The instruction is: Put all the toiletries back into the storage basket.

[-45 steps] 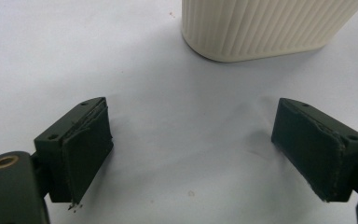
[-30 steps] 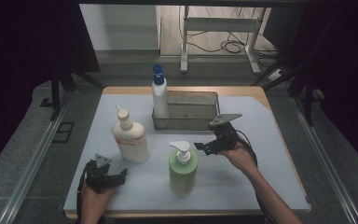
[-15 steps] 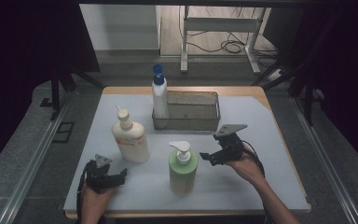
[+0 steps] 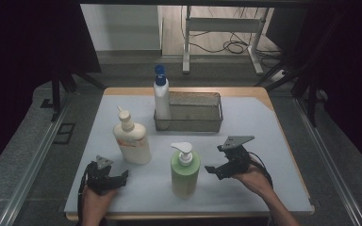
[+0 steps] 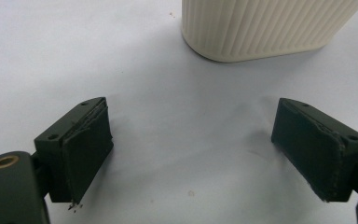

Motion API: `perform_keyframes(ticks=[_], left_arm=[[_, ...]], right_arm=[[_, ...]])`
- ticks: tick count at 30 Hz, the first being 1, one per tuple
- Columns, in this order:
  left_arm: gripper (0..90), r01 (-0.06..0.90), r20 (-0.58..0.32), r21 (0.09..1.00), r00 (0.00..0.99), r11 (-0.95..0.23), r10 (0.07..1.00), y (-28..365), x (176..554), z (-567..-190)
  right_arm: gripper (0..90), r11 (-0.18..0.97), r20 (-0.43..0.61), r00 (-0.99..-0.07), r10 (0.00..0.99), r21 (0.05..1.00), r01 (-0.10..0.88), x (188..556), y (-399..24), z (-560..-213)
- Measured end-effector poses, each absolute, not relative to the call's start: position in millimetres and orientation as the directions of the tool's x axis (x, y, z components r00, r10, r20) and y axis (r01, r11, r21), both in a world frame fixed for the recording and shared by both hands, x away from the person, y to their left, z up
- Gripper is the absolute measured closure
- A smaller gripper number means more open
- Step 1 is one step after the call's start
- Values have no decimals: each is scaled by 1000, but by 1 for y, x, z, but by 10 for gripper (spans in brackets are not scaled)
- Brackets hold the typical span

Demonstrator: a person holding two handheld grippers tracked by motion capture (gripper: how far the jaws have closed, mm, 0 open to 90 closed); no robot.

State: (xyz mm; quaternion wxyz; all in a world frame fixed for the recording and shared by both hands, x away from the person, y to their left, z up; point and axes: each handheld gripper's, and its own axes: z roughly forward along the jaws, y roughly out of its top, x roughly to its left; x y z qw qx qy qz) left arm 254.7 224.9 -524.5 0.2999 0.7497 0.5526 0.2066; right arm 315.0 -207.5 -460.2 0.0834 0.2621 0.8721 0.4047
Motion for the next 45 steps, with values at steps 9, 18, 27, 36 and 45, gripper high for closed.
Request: perform_keyframes(ticks=[9,18,27,36,45], left_arm=[[118,704,-23,679,302,-207,953,225,255,-525],[118,704,-24,680,302,-206,953,225,255,-525],[118,704,-23,679,303,-208,953,225,255,-525],[118,704,-24,680,301,-205,953,225,255,-525],[118,704,-22,678,304,-210,952,225,255,-524]], right_arm=[[0,561,59,-881,469,751,349,298,-201,-456],[0,569,68,-908,413,759,316,284,-190,-451],[0,574,59,-929,365,772,274,274,-174,-442],[0,568,61,-937,343,782,258,273,-159,-436],[0,571,59,-946,318,785,241,272,-143,-433]])
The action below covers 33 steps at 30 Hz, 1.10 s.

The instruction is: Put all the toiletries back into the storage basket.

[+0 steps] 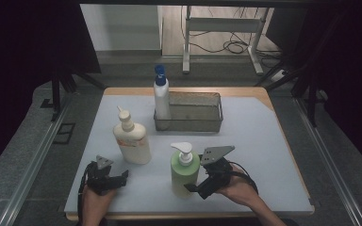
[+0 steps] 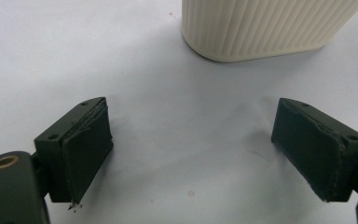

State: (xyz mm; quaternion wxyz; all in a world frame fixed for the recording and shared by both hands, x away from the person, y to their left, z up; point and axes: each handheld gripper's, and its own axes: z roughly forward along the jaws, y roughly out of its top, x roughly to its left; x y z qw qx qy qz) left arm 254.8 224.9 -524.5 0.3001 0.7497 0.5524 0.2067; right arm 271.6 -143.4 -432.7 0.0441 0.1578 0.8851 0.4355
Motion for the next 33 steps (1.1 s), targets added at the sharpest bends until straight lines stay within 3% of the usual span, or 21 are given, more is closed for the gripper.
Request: perform_keyframes(ticks=[10,17,33], left_arm=[[118,705,-22,678,304,-209,952,225,255,-524],[118,705,-23,678,304,-209,952,225,255,-524],[118,706,-24,677,304,-208,952,225,255,-524]], right_arm=[[24,563,50,-948,315,794,229,272,-131,-430],[98,558,46,-952,301,802,215,274,-124,-427],[117,593,15,-948,317,777,211,272,-121,-423]])
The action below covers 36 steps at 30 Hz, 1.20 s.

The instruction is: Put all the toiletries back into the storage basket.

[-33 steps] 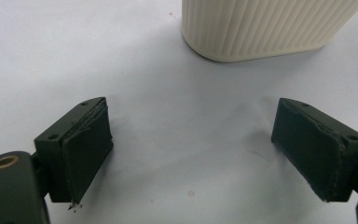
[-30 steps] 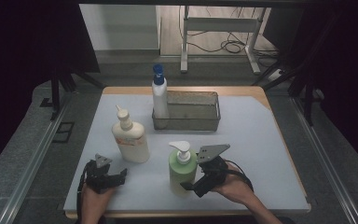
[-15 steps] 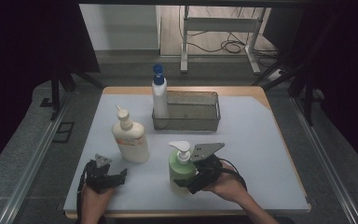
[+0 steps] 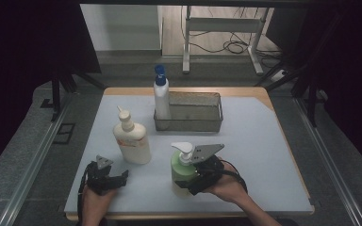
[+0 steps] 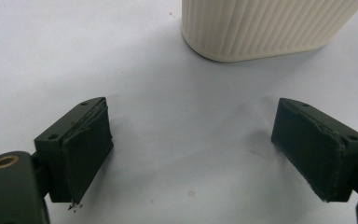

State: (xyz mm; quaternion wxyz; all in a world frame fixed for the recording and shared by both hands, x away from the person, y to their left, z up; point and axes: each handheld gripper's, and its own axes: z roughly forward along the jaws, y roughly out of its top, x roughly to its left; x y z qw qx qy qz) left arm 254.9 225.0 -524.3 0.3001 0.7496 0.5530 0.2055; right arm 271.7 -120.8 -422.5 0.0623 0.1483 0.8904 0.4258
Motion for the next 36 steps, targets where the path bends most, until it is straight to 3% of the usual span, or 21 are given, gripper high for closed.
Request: perform_keyframes(ticks=[36], left_arm=[[117,705,-26,678,305,-207,952,225,255,-524]], right_arm=[[120,519,-11,-878,479,810,273,318,-128,-386]])
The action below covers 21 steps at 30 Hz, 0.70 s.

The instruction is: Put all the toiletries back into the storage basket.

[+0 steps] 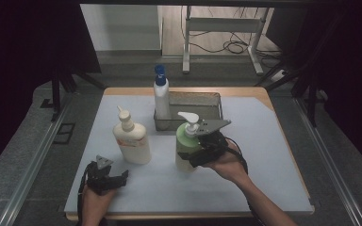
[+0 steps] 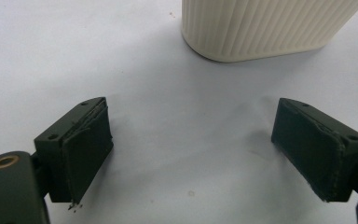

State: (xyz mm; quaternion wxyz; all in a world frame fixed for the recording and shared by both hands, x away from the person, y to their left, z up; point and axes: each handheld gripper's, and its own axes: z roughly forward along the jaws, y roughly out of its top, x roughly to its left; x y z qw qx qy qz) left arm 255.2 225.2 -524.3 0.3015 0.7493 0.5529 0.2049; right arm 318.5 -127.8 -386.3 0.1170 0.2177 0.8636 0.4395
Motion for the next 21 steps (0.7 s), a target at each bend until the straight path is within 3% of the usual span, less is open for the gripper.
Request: perform_keyframes(ticks=[21], left_arm=[[118,703,-25,680,304,-207,952,225,255,-525]], right_arm=[[119,477,-29,-829,559,828,293,351,-129,-371]])
